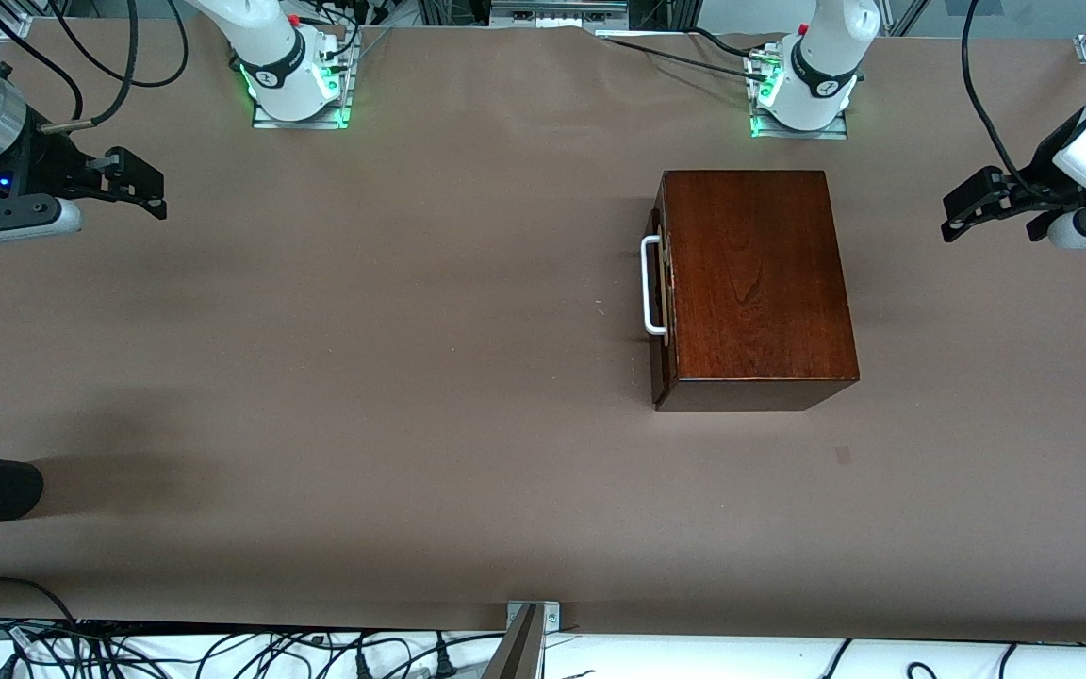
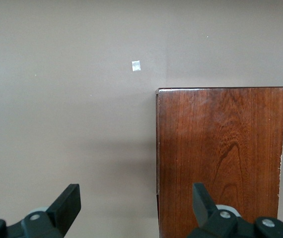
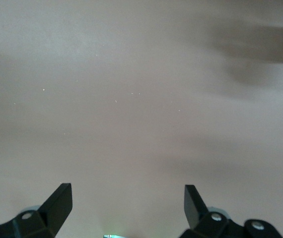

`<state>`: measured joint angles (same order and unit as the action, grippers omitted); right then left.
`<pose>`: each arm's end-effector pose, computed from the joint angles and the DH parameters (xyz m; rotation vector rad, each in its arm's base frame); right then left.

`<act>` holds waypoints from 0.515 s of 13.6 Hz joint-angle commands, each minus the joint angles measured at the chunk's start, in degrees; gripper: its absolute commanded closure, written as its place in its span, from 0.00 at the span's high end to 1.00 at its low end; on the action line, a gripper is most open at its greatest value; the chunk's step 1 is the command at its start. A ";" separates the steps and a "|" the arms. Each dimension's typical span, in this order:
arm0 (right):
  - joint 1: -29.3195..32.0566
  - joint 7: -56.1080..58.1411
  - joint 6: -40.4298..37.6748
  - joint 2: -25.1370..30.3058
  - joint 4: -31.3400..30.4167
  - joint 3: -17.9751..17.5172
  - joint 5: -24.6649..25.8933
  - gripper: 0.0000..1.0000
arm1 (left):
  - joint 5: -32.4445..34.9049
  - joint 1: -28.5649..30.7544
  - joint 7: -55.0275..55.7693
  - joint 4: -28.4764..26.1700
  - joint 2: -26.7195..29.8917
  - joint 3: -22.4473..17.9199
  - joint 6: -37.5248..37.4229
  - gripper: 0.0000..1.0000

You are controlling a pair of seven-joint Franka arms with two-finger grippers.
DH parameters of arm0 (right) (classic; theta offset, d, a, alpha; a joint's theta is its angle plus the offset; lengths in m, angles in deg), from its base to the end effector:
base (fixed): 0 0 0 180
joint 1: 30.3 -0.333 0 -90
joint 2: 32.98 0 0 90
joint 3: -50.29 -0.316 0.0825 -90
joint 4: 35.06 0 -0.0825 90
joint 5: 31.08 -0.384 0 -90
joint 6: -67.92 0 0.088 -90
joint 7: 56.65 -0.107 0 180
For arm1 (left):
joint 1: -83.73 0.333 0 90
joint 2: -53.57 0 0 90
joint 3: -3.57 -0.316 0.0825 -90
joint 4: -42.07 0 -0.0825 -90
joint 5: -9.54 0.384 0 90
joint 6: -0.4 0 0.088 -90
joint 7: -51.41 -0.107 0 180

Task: Open drawer, take yellow block, close drawer

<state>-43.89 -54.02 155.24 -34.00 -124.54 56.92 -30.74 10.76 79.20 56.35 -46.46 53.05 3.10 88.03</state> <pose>0.5506 0.0671 0.6150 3.1194 0.2614 -0.0862 0.5520 -0.0368 0.6280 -3.1180 -0.0249 0.0359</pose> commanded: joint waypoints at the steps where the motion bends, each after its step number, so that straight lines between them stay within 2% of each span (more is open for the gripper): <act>1: 0.40 -0.17 -0.92 -0.39 1.15 -0.30 0.01 1.00 | 0.62 0.13 -1.07 1.79 -0.45 0.29 -1.41 1.00; 4: 0.40 -0.17 -1.01 -0.39 1.15 -0.30 0.01 1.00 | 0.62 -0.04 -0.99 1.70 -0.45 0.46 -1.50 1.00; 7: 0.40 -0.17 -0.93 -0.39 1.24 -0.30 0.01 1.00 | 0.62 -0.22 -0.37 1.35 -0.89 4.58 -2.20 1.00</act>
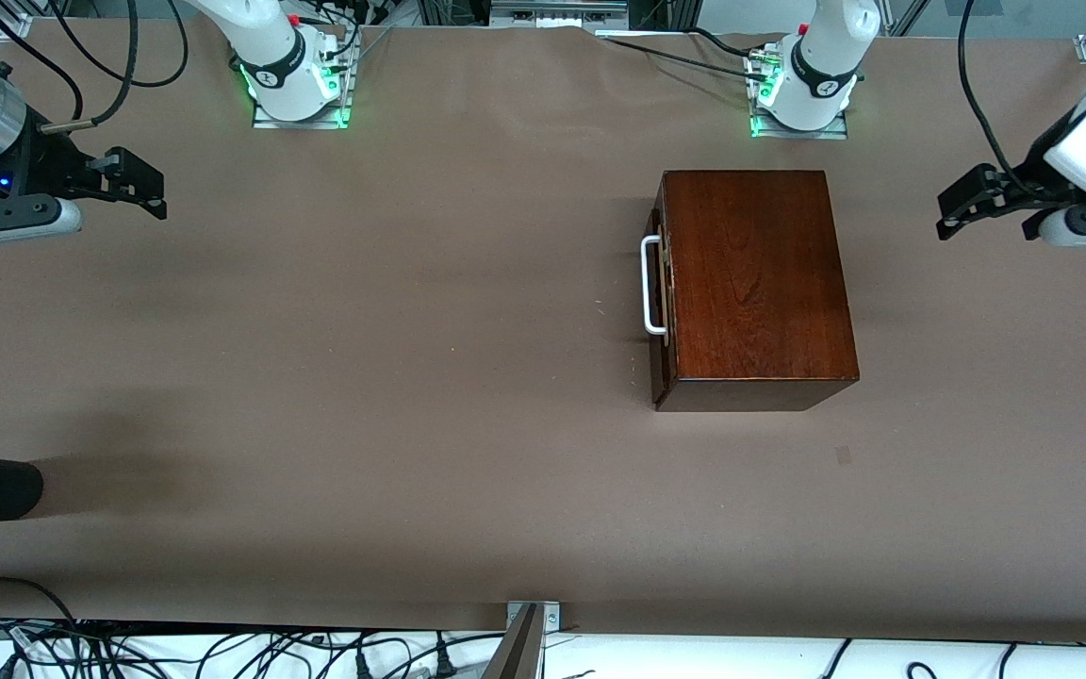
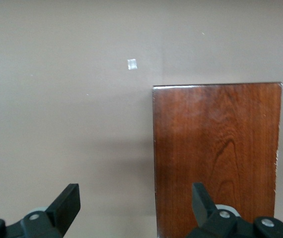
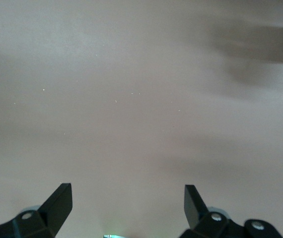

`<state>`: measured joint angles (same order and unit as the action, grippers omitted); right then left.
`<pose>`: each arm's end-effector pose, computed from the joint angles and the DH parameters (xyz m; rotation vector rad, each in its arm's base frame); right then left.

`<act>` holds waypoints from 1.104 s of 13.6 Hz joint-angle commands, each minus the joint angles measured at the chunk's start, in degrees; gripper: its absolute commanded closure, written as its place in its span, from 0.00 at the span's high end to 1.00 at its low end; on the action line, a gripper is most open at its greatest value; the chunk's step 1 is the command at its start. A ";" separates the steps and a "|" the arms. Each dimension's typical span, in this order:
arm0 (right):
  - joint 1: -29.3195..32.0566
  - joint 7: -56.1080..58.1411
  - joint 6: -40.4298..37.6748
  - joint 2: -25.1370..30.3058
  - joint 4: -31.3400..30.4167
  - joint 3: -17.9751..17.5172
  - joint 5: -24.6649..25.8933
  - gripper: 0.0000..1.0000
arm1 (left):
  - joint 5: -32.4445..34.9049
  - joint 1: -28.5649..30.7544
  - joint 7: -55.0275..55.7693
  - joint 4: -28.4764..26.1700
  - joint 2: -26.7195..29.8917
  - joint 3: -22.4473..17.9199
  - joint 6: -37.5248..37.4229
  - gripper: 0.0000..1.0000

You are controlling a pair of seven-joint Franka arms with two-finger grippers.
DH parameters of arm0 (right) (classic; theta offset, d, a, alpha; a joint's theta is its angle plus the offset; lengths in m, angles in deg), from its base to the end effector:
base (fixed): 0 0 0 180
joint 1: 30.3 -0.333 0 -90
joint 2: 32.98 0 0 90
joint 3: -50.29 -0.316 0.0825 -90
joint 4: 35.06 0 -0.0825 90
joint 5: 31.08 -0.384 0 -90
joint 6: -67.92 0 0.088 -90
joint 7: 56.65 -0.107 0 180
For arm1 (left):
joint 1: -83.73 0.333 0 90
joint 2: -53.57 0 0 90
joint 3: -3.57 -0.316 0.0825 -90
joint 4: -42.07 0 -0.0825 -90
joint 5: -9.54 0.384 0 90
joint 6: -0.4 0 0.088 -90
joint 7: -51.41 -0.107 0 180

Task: Open drawer, take yellow block, close drawer

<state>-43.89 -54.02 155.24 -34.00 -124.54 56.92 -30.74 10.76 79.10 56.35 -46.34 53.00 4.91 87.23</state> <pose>0.5506 0.0671 0.6150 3.1194 0.2614 -0.0862 0.5493 -0.0550 0.6273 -3.1165 0.0268 0.0551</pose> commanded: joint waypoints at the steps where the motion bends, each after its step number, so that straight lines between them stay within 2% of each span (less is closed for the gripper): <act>1: 0.40 -0.17 -0.93 -0.39 1.24 -0.31 0.01 1.00 | 0.63 -0.12 -0.46 0.96 -1.10 4.53 -1.40 1.00; 6: 0.40 -0.17 -1.01 -0.39 1.24 -0.31 0.01 1.00 | 0.45 -0.47 1.38 1.66 -6.10 14.45 0.08 1.00; 10: 0.40 -0.17 -1.01 -0.39 1.24 -0.22 0.01 1.00 | 0.54 -1.26 11.99 1.58 -10.41 20.61 6.93 1.00; 12: 0.40 -0.17 -1.01 -0.39 1.15 -0.22 0.01 1.00 | 1.33 -3.36 18.93 1.58 -12.96 22.12 10.10 1.00; 15: 0.40 -0.17 -1.01 -0.39 1.15 -0.31 0.01 1.00 | 1.60 -5.74 22.65 1.23 -15.60 22.12 12.57 1.00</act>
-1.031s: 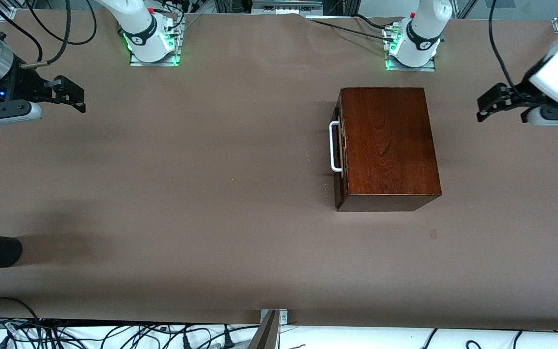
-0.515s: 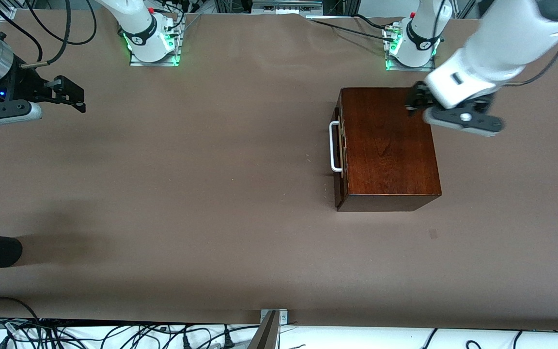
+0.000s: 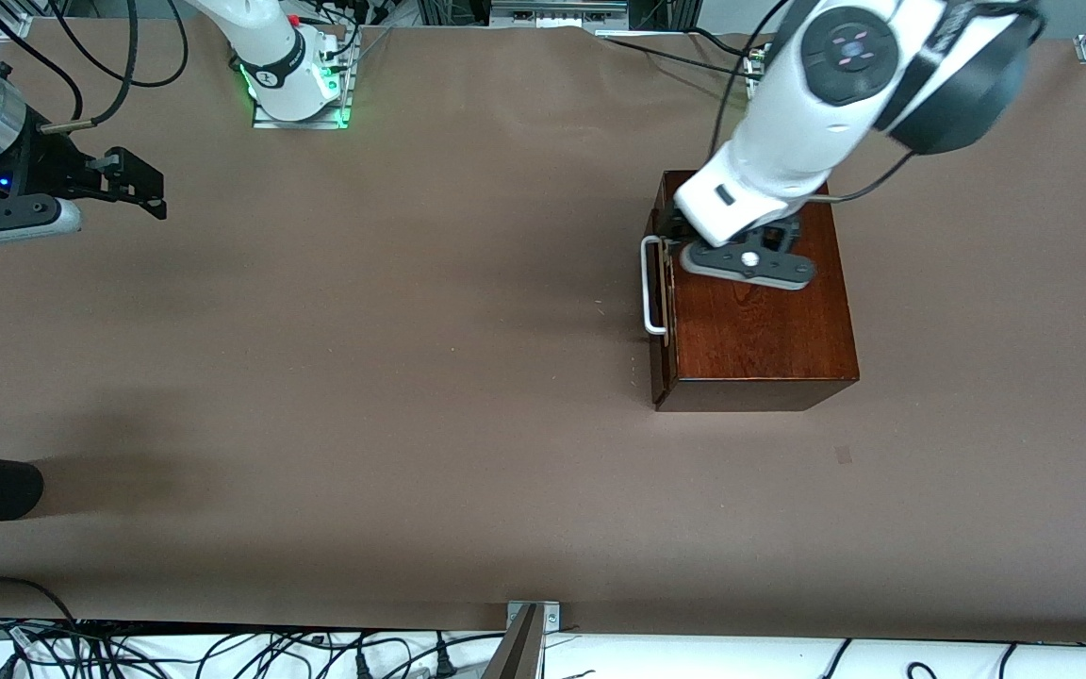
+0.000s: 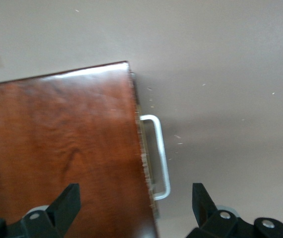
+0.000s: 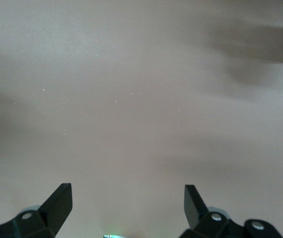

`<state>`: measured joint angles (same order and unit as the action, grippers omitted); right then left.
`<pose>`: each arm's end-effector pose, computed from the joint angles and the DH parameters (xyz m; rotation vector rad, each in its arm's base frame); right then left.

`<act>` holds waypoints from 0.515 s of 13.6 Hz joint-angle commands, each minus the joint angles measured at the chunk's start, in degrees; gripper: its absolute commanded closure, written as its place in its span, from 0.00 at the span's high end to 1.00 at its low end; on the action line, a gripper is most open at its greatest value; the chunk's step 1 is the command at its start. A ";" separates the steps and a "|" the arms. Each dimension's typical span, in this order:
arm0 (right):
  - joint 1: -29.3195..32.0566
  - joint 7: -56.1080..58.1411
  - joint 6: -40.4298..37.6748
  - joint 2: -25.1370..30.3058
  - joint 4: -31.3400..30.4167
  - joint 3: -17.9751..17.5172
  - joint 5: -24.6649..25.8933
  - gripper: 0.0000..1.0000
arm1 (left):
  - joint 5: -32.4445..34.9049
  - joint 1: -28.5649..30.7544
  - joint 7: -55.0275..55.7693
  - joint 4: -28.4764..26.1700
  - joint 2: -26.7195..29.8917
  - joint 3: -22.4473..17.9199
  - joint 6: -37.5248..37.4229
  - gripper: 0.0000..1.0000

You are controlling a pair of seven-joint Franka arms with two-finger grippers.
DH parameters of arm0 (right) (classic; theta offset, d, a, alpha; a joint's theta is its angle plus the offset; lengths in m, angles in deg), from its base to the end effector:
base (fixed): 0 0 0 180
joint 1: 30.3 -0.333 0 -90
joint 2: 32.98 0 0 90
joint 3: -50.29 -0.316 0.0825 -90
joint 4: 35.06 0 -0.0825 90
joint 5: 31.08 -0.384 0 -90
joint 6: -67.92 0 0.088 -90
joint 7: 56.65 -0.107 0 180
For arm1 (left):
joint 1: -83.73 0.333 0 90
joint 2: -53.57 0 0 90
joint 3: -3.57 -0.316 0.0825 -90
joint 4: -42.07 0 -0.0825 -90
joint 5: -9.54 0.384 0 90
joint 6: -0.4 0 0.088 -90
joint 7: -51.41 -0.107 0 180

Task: Open drawer, take yellow block, close drawer

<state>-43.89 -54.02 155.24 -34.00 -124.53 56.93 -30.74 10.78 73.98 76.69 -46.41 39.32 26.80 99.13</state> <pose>0.5507 0.0671 0.6151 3.1194 0.2612 -0.0859 0.5406 -0.3191 0.5131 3.0902 -0.2003 -0.1248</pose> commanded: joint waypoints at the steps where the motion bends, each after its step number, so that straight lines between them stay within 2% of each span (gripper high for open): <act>1: 0.40 -0.17 -1.01 -0.39 1.15 -0.23 0.01 1.00 | 1.66 -0.89 2.41 1.30 -3.06 0.32 0.76 1.00; 3: 0.40 -0.17 -1.01 -0.39 1.23 -0.31 0.01 1.00 | 1.84 -2.20 2.76 1.12 -4.73 0.23 0.76 1.00; 7: 0.40 -0.17 -1.01 -0.39 1.15 -0.32 0.01 1.00 | 3.51 -2.21 3.37 1.03 -4.65 0.32 0.85 1.00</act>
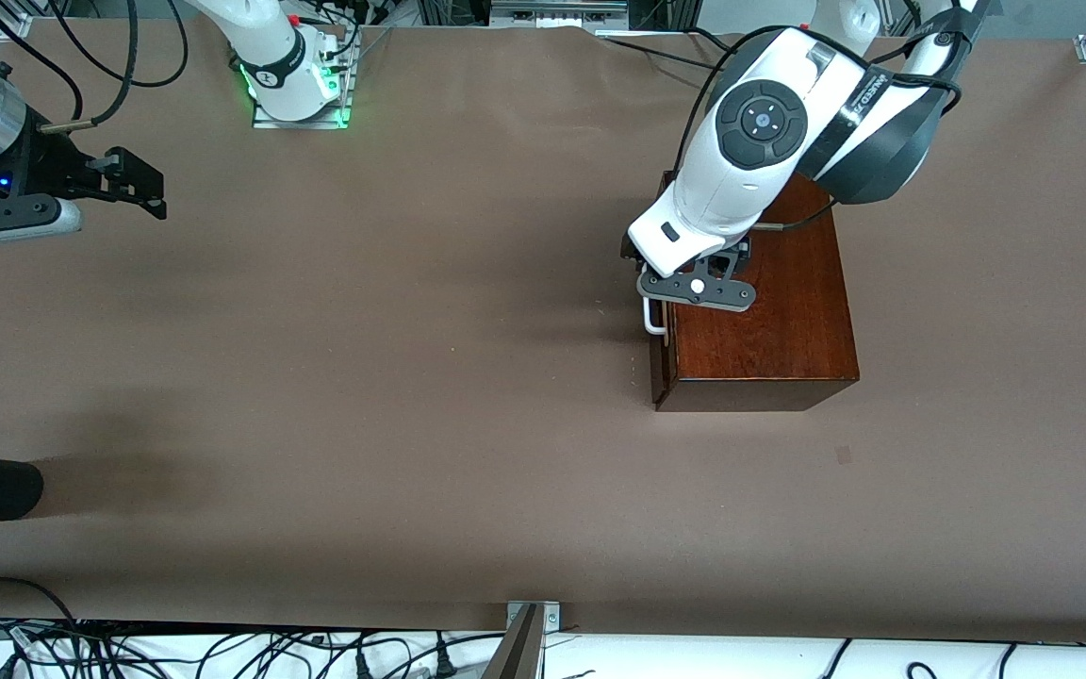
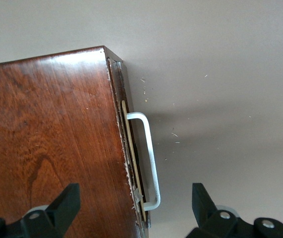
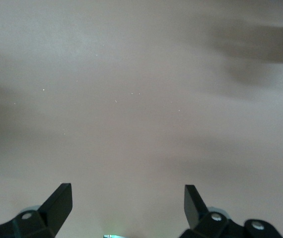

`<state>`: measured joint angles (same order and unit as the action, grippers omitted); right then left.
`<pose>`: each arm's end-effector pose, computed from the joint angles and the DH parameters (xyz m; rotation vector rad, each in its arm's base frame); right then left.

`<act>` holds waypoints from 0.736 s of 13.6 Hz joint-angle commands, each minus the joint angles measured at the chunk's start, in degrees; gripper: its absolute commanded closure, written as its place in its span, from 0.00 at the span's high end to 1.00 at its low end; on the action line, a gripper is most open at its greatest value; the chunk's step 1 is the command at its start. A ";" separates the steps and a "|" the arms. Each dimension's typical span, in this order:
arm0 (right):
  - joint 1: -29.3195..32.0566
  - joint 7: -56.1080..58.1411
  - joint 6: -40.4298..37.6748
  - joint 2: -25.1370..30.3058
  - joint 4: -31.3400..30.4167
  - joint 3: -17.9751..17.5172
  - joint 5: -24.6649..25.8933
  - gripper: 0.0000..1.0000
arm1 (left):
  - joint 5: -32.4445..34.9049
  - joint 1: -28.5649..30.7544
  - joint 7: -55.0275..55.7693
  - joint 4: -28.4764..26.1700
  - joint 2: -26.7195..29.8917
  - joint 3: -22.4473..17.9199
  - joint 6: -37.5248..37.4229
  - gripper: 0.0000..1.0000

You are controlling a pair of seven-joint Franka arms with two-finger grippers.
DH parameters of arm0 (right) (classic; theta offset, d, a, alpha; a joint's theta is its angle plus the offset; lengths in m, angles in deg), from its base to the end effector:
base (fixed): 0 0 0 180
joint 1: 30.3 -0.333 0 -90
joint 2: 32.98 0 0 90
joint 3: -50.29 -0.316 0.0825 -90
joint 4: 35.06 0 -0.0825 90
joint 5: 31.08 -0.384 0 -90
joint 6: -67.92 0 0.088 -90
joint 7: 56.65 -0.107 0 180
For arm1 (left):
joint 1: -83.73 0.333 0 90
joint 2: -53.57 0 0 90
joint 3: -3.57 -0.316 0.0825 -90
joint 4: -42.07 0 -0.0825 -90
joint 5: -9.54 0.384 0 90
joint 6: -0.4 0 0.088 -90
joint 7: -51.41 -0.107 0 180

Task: Open drawer, take yellow block, close drawer

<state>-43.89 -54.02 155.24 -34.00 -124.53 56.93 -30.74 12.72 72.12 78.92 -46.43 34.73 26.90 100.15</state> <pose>0.5507 0.0671 0.6151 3.1194 0.2612 -0.0859 0.5451 -0.3383 0.4666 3.1191 -0.2018 -0.2021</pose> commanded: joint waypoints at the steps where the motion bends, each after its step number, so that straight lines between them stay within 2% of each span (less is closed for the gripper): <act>1: 0.40 -0.17 -1.01 -0.39 1.15 -0.32 0.01 1.00 | 1.56 -0.26 1.15 1.14 0.02 0.13 -0.25 1.00; 10: 0.40 -0.26 -1.01 -0.39 1.24 -0.32 0.01 1.00 | 1.65 0.35 1.06 1.40 0.55 0.05 -1.84 1.00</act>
<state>-43.89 -54.02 155.24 -34.00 -124.53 56.93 -30.74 13.01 72.29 79.23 -45.96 34.91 26.81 99.73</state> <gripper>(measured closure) 0.000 0.000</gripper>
